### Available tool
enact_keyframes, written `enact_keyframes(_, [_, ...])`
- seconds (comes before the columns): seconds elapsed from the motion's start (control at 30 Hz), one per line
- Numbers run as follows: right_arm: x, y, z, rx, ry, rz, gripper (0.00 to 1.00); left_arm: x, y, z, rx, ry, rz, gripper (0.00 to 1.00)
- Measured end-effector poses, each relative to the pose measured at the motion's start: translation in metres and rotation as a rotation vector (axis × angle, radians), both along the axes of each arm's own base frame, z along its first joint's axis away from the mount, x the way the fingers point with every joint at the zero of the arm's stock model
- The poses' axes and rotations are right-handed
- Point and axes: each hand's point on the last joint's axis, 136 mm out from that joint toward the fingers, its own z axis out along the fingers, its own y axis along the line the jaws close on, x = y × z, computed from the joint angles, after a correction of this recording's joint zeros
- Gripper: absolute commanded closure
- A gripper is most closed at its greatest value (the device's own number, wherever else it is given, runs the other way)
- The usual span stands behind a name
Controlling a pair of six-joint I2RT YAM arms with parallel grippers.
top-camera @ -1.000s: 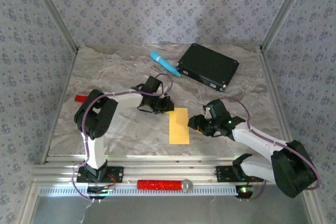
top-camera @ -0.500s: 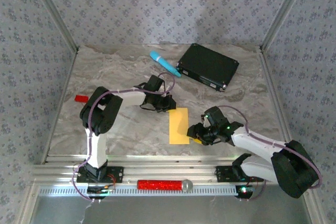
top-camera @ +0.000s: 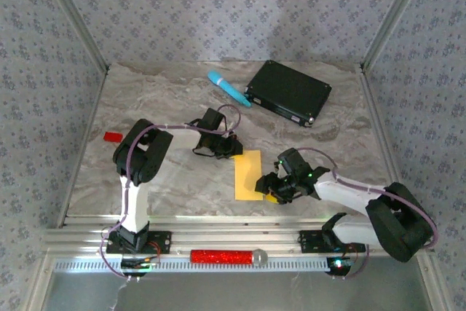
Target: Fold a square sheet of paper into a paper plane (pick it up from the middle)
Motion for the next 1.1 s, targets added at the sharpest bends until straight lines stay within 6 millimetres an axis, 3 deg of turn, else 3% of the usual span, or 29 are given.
enact_keyframes(0.3, [0.000,0.004,-0.002,0.006,0.025,-0.004,0.50,-0.001,-0.001,0.001,-0.021,-0.003,-0.004,0.90])
enact_keyframes(0.47, [0.000,0.004,-0.004,-0.003,0.045,-0.012,0.59,-0.001,-0.001,0.001,-0.026,-0.003,-0.005,0.90])
enact_keyframes(0.67, [0.005,0.013,0.003,0.030,0.008,-0.001,0.61,-0.001,-0.001,0.001,-0.026,-0.003,-0.005,0.90])
enact_keyframes(0.87, [0.018,0.012,0.011,0.048,-0.028,-0.029,0.59,-0.001,0.000,0.001,-0.026,-0.003,-0.005,0.90])
enact_keyframes(1.1, [0.046,0.014,0.021,0.119,-0.095,-0.073,0.53,-0.001,-0.001,0.001,-0.026,-0.002,-0.005,0.90])
